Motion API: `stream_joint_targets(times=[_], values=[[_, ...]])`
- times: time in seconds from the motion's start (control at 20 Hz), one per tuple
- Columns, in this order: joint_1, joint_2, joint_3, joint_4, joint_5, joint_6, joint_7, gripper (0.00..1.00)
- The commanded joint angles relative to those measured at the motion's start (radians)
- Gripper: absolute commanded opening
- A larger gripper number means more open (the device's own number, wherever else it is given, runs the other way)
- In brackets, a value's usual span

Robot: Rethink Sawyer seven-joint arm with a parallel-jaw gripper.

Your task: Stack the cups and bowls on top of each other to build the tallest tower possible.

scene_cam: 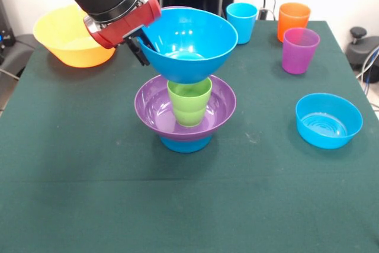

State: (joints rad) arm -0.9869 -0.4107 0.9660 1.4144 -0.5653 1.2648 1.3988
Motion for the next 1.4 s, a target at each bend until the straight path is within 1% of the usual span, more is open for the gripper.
stream_joint_targets(times=[0.05,0.35,0.65,1.05,1.4], values=[[0.031,0.028,-0.007,0.017,-0.027,-0.026,-0.25,0.0],[0.031,0.058,-0.023,-0.009,-0.064,-0.046,-0.288,0.0],[0.042,0.083,-0.035,-0.041,-0.089,-0.045,-0.31,0.0],[0.041,0.07,-0.025,-0.043,-0.083,-0.017,-0.313,0.0],[0.033,0.068,-0.02,-0.051,-0.086,-0.007,-0.335,0.0]])
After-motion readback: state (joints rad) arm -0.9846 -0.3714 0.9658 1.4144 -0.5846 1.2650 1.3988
